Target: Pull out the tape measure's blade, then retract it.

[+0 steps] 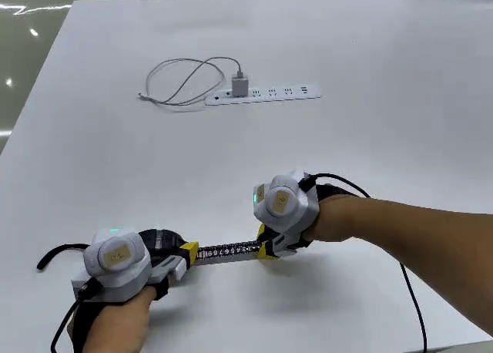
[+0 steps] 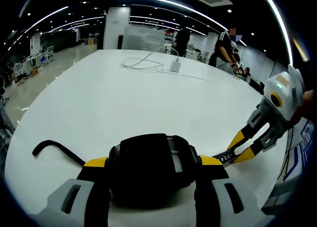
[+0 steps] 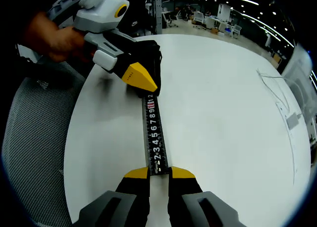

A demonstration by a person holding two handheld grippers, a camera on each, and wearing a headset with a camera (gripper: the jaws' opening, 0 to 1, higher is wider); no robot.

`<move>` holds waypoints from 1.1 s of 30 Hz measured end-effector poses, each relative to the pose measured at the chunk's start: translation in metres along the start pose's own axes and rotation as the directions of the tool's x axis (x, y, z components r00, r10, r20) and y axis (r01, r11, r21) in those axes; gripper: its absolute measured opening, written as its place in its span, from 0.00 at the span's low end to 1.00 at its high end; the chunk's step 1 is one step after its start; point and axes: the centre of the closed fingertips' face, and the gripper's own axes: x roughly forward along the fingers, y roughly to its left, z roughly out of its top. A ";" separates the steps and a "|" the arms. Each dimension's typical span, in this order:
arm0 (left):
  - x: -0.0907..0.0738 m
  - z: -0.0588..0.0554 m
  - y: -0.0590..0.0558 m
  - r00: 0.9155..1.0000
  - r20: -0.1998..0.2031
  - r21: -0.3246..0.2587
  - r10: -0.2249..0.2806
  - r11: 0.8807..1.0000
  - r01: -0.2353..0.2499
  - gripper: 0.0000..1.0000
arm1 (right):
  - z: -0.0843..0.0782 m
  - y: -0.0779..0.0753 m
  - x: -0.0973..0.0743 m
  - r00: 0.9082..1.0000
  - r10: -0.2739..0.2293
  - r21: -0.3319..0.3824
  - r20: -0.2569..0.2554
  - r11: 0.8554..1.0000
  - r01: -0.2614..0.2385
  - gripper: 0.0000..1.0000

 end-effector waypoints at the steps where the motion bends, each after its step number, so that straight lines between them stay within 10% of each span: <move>1: 0.000 0.000 0.000 1.000 0.000 -0.001 0.001 1.000 -0.001 0.65 | 0.000 0.000 0.000 1.000 0.000 0.000 0.001 1.000 0.000 0.09; 33: 0.000 -0.001 -0.001 1.000 -0.007 -0.005 0.002 1.000 -0.002 0.66 | 0.016 0.001 0.009 1.000 -0.001 -0.004 0.008 1.000 0.001 0.09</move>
